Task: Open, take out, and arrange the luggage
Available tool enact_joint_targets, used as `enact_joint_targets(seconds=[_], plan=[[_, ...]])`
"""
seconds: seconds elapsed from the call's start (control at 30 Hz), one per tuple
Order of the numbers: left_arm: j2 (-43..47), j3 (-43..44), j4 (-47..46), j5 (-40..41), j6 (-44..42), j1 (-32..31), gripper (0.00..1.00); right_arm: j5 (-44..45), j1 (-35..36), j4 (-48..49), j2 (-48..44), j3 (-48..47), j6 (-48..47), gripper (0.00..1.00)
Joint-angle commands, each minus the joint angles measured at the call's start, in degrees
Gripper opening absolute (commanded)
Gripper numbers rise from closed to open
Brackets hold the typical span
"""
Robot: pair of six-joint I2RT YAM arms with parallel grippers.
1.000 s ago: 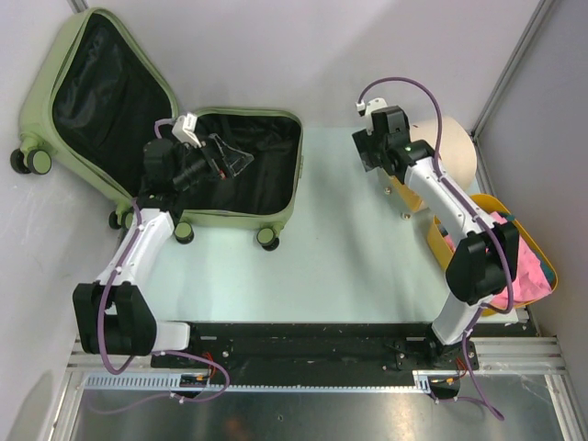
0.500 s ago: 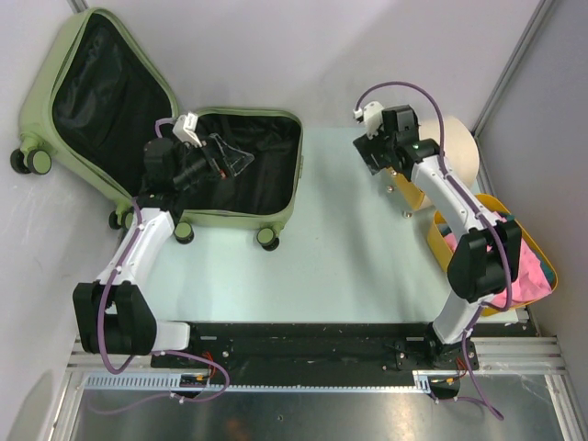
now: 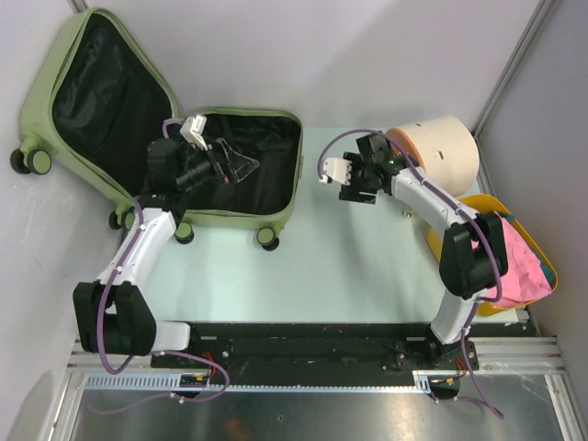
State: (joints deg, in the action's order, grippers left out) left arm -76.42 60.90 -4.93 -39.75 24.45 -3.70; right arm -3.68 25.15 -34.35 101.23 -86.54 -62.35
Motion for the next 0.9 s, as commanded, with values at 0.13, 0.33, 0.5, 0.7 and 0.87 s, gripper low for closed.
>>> enact_joint_targets(seconds=[0.13,0.33,0.5,0.7,0.87], plan=[[0.0,2.6,0.5,-2.9,-1.8,-0.3,0.99,1.5,-7.8,4.4,5.8,1.1,-30.8,0.81],[-0.5,2.5,0.6,-2.7,-1.9,-0.3,0.99,3.0,-12.7,10.5,11.4,-0.7,-35.6,0.80],[-1.5,2.7,0.6,-2.5,-2.0,-0.3,0.99,5.8,-14.2,12.4,16.2,-5.8,-33.3,0.80],[-3.2,4.0,1.0,-2.9,-2.6,-0.3,0.99,7.4,-16.3,13.5,21.1,-10.8,-31.1,0.80],[-4.0,4.6,1.4,-3.0,-3.8,-0.3,1.00,6.9,-18.1,13.6,22.2,-12.2,-32.1,0.80]])
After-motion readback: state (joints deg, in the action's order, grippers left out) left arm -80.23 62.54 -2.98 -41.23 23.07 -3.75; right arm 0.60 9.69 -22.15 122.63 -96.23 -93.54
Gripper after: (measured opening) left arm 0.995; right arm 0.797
